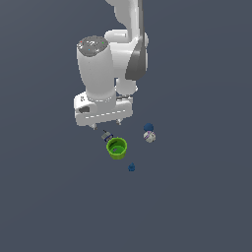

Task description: Pick up a designated object from a clutter of objects.

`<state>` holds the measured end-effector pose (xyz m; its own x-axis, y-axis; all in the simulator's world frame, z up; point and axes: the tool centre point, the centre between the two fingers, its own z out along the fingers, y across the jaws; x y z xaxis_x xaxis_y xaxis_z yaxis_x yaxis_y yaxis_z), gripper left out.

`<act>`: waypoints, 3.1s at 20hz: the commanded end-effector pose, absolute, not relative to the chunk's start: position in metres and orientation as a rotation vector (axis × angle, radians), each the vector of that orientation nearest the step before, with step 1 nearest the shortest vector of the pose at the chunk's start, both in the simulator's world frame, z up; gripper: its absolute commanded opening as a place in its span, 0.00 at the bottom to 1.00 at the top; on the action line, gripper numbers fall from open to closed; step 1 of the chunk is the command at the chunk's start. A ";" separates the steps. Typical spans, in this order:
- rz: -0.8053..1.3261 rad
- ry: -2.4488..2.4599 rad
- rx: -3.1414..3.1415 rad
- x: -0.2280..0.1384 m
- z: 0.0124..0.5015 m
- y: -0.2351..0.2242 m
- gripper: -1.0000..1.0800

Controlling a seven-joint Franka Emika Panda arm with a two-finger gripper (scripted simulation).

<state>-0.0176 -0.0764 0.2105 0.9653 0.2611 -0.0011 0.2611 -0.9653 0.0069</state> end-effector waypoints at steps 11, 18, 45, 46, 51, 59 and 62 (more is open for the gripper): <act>-0.001 0.816 3.030 -0.051 0.132 -0.100 0.96; -0.001 1.024 2.968 -0.076 0.095 -0.109 0.96; 0.000 1.220 2.895 -0.104 0.040 -0.116 0.96; 0.000 1.221 2.895 -0.104 0.035 -0.116 0.96; 0.000 1.223 2.894 -0.104 0.018 -0.116 0.96; 0.000 1.223 2.894 -0.104 0.012 -0.116 0.00; 0.000 1.223 2.894 -0.104 0.012 -0.116 0.00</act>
